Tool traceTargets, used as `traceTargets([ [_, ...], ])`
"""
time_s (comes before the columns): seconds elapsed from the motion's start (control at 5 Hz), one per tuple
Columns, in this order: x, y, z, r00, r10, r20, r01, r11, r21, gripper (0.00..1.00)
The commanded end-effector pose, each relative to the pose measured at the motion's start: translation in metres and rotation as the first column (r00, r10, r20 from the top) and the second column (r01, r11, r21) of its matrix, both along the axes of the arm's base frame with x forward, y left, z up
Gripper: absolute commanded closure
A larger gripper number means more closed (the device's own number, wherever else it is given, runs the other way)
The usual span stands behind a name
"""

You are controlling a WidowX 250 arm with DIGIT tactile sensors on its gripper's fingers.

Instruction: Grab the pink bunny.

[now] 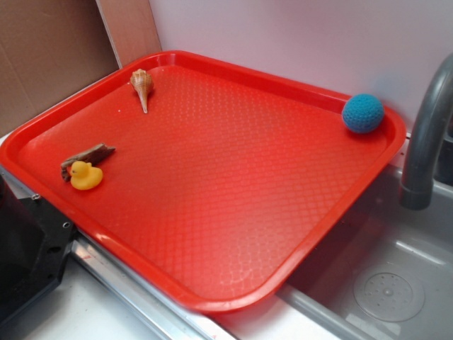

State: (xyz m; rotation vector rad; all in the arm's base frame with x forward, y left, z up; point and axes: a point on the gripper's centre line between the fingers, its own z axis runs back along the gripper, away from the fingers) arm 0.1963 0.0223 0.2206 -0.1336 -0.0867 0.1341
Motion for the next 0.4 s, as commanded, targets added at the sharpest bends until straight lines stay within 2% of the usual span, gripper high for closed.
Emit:
traceTargets([
  [0.0,0.0161,-0.0025,0.0129,0.997,0.01,0.081,-0.016,0.997,0.078,1.0],
  [0.2,0.0153,-0.0064,0.0109,0.997,0.008,0.073,-0.014,0.997,0.079,1.0],
])
